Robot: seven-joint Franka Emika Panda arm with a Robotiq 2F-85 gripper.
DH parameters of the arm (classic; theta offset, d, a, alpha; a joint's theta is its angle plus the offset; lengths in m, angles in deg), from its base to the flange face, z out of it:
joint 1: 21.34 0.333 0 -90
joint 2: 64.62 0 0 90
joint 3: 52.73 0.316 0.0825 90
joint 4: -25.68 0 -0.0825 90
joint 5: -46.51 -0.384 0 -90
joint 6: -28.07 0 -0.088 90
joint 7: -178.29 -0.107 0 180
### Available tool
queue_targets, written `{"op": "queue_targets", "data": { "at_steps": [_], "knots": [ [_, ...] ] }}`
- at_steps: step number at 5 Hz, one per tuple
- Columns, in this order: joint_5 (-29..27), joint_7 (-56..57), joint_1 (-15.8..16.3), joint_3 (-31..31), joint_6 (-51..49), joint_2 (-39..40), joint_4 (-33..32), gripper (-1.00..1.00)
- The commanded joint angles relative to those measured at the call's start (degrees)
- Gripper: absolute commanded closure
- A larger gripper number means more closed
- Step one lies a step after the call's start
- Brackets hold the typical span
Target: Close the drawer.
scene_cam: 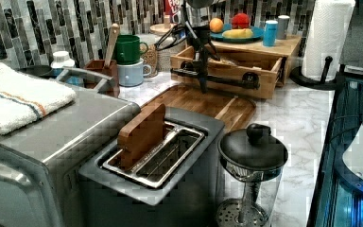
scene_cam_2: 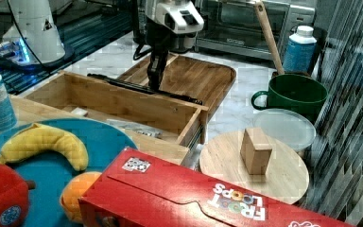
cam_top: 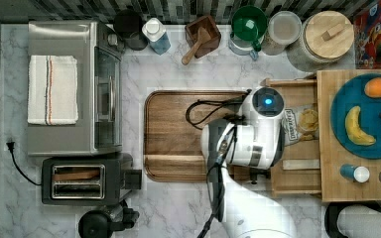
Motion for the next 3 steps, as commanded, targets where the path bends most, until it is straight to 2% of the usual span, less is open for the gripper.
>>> {"op": "queue_targets", "data": {
  "at_steps": [1, 2, 3],
  "knots": [
    [0.06, 8.92, -10.91, -11.02, -2.64, 4.97, 14.9, 1.0],
    [-0.7, 12.49, -12.88, -11.81, -3.64, 7.94, 19.86, 1.0],
    [-0.82, 13.42, -13.93, -12.51, 1.17, 8.2, 19.43, 1.0]
  ]
}}
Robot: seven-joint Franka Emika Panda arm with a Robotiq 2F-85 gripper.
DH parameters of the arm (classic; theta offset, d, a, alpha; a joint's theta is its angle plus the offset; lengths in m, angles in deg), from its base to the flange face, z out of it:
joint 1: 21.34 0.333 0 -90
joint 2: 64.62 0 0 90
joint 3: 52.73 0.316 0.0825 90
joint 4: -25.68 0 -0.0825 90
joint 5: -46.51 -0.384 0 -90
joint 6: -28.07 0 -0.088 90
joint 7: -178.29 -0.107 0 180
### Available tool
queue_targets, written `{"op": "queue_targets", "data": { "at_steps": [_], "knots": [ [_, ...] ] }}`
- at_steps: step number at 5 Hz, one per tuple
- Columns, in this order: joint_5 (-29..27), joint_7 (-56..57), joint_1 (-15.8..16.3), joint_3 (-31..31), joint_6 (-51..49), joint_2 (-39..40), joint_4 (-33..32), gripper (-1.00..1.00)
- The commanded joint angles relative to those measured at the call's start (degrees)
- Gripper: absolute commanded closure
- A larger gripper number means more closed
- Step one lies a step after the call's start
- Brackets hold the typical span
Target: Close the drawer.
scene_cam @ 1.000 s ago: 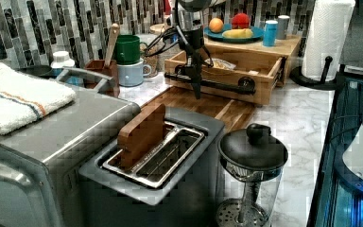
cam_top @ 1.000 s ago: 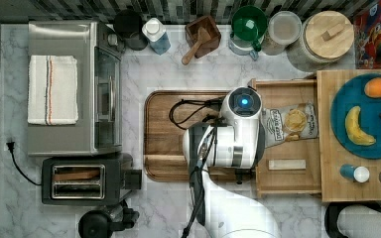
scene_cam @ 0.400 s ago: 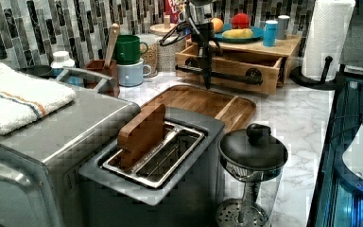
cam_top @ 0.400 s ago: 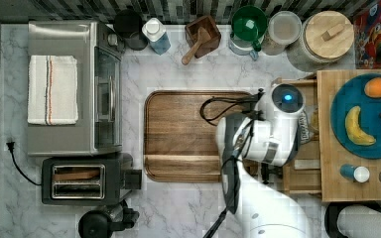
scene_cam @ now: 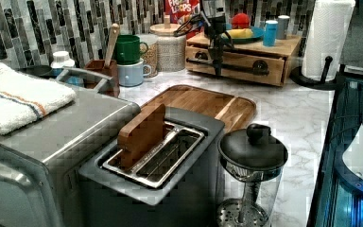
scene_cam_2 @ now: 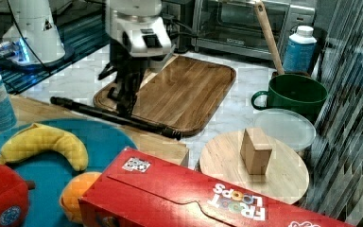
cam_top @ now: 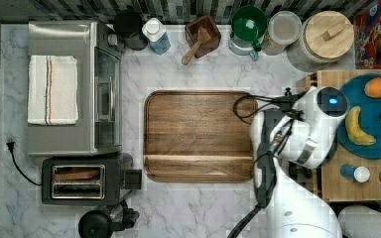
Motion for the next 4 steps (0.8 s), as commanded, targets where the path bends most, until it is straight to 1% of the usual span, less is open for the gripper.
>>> {"op": "queue_targets", "data": {
  "at_steps": [1, 2, 4],
  "knots": [
    [0.4, 5.95, -8.63, -5.23, 2.27, 3.76, 11.83, 1.0],
    [0.31, 2.86, -7.73, -5.42, -1.81, 1.94, 10.47, 1.0],
    [0.42, 2.77, -7.92, -5.2, -1.82, 1.93, 10.47, 1.0]
  ]
}}
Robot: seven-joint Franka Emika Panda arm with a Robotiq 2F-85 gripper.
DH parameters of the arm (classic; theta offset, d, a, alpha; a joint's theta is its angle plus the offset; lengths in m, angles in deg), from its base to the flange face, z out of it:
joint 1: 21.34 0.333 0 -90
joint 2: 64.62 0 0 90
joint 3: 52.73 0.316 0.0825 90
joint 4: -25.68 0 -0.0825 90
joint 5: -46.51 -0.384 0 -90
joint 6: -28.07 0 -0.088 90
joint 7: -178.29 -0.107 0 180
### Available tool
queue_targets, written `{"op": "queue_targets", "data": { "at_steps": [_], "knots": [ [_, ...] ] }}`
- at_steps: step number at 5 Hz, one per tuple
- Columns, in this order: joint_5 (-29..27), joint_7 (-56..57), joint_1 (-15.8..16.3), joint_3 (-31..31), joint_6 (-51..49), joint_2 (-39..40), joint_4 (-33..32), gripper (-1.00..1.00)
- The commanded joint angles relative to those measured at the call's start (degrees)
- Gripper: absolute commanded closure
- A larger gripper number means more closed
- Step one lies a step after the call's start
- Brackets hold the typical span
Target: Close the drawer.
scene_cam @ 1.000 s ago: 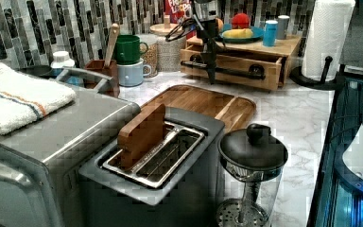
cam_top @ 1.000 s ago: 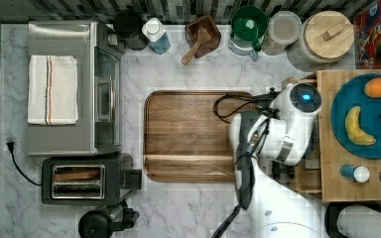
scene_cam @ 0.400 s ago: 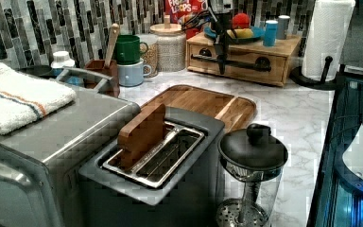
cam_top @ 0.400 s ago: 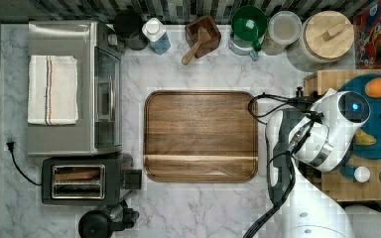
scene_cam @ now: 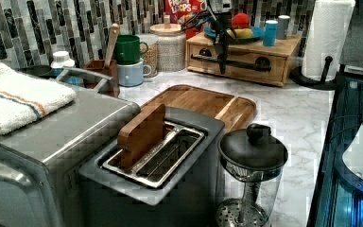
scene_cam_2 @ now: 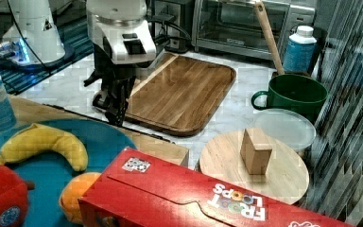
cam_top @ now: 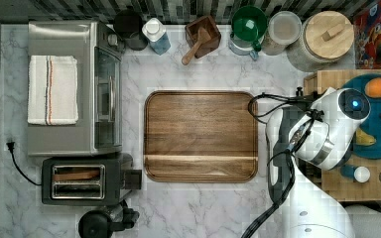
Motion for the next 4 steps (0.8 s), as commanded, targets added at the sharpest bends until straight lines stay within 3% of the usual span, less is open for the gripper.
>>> {"op": "queue_targets", "data": {
  "at_steps": [1, 4],
  "knots": [
    [1.83, 0.93, -5.03, -5.31, -0.64, 0.43, 7.39, 1.0],
    [1.43, 1.17, -4.36, -6.06, -0.63, 0.47, 7.39, 1.0]
  ]
}}
